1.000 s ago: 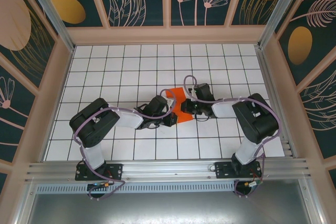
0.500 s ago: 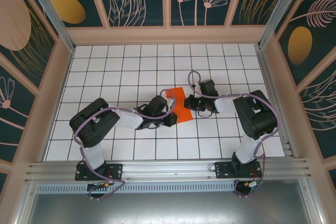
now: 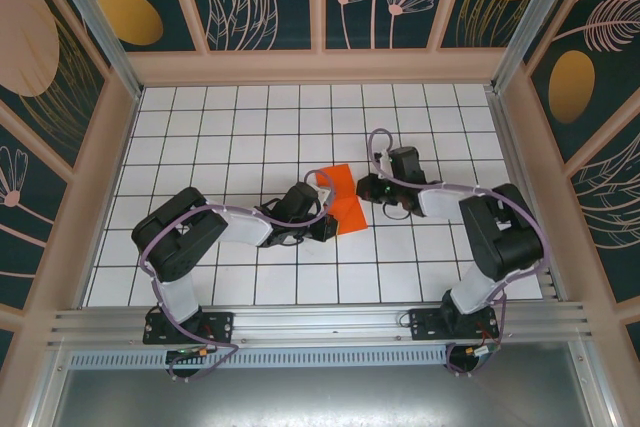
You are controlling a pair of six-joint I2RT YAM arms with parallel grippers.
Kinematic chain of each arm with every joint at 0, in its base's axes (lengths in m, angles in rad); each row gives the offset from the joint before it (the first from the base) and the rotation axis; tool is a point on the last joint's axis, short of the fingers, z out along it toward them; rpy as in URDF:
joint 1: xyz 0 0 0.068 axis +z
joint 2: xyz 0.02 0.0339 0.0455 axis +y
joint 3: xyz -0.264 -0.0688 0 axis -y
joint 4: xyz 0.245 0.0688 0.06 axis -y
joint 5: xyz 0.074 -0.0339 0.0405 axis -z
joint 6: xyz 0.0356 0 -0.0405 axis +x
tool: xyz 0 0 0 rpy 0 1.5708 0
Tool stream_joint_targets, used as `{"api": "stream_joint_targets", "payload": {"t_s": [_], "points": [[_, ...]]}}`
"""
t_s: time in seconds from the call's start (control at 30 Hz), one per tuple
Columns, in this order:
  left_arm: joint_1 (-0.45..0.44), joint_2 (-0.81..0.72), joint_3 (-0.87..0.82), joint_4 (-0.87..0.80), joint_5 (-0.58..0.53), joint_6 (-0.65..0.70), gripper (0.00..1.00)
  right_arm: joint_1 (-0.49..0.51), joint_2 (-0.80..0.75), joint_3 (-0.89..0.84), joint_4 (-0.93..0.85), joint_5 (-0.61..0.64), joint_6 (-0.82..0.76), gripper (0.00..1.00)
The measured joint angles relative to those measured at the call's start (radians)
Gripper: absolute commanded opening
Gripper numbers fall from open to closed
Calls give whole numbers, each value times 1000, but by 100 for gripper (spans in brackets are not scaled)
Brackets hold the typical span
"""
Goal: Fold a paper plane with a square sheet of paper (fold left side to right side)
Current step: Fold the triangle a second time at the center of the table.
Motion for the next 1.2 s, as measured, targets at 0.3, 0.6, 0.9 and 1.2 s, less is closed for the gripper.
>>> {"api": "stream_joint_targets", "payload": {"t_s": [0.3,0.6,0.9,1.2], "points": [[-1,-10,-1,-13,-10,0,7,88,72,-12,28,-24,53,0],[0,-105,0,-122,-11,0,13,88,120,32,-18,-9,60,0],[0,-60,47,-108,82,-7,10,89,129,47,-36,-10,60,0],[0,-22,43,-108,71,-21,9,90,133,56,-48,-9,59,0]]}}
